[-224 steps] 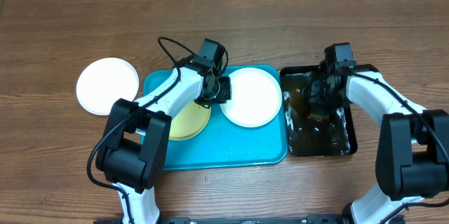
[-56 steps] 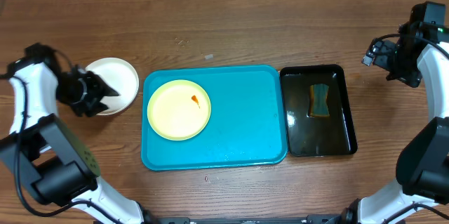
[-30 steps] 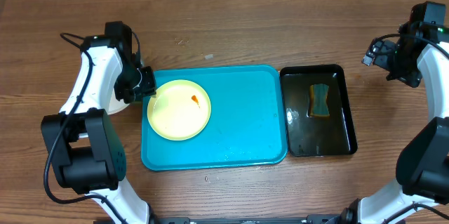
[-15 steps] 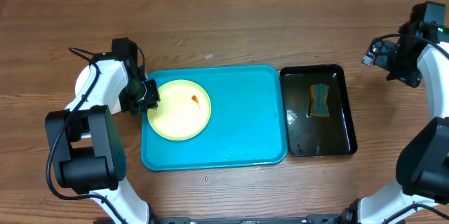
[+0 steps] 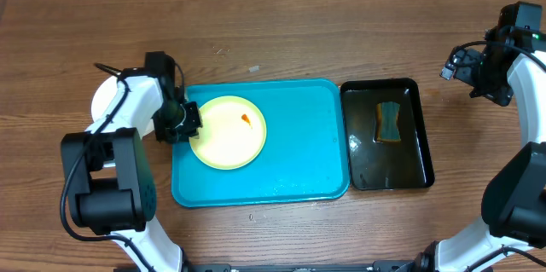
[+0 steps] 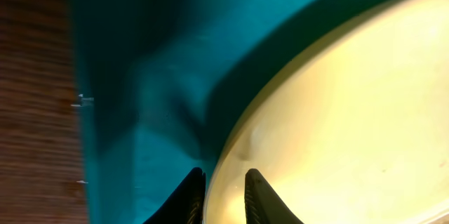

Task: Clean dirty plates on tray and stack at the side
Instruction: 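Drag the yellow plate toward the tray center with the left gripper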

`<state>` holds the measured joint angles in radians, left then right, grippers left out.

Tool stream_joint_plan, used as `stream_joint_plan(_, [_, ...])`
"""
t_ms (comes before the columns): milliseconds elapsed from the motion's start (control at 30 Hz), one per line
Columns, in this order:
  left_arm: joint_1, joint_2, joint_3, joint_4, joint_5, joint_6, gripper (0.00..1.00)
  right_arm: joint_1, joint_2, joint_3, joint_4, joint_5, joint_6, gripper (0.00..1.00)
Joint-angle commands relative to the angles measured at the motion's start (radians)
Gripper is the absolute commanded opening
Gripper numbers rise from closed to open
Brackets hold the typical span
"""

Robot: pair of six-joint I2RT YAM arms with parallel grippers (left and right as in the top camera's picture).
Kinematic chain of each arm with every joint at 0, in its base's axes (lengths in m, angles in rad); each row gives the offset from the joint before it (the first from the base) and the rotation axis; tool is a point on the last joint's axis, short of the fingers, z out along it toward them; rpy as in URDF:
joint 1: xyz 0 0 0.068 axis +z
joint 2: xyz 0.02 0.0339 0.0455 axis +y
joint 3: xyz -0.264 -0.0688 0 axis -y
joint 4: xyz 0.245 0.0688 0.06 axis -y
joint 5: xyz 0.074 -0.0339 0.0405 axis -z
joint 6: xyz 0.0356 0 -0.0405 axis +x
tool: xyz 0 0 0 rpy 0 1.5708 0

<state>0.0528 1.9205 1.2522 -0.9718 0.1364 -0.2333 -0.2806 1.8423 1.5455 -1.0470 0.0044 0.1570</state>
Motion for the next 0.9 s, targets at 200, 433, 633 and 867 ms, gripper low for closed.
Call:
stream_joint_plan(200, [-0.154, -0.030, -0.008, 0.036, 0.022, -0.031, 0.25, 0.003, -0.002, 0.015, 0.005, 0.002, 0.003, 1.00])
stream_joint_plan(433, [-0.270, -0.030, -0.008, 0.084, 0.021, -0.033, 0.29, 0.003, -0.002, 0.015, 0.005, 0.002, 0.003, 1.00])
stream_joint_plan(633, [-0.345, -0.030, -0.008, 0.132, 0.021, -0.034, 0.30, 0.003, -0.002, 0.015, 0.005, 0.002, 0.003, 1.00])
stream_joint_plan(867, [-0.373, -0.030, -0.008, 0.174, 0.004, -0.037, 0.31, 0.003, -0.002, 0.015, 0.005, 0.002, 0.003, 1.00])
